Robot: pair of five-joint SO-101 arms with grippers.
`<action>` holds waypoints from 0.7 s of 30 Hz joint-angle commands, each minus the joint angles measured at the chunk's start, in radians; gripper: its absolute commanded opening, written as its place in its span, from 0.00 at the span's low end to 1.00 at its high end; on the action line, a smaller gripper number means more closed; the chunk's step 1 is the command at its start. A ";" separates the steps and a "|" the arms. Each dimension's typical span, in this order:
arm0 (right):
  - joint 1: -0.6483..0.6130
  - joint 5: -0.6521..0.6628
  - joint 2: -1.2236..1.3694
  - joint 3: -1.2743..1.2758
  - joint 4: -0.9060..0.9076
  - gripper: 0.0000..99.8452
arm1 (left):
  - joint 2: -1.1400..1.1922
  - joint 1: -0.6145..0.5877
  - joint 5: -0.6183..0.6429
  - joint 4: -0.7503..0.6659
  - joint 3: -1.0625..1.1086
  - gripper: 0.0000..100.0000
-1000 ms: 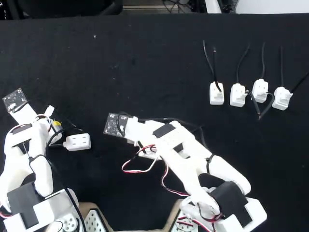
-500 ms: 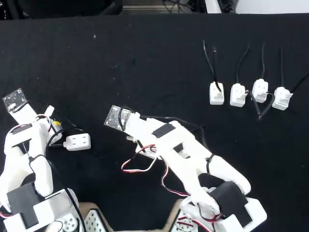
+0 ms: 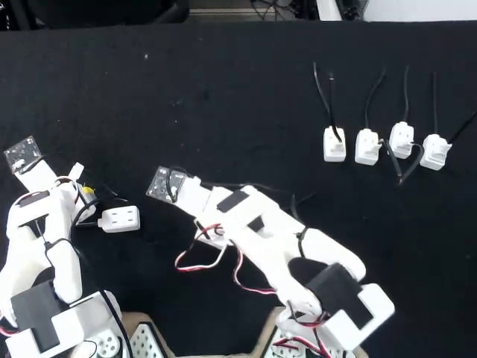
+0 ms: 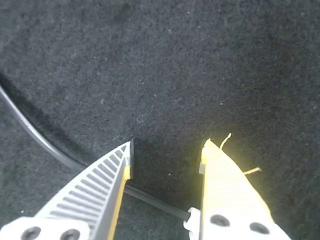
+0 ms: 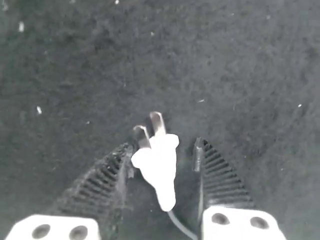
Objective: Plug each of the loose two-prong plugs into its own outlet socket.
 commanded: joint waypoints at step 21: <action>-0.068 -0.273 -0.056 -0.019 -0.092 0.02 | -0.023 0.010 0.000 -0.005 0.004 0.23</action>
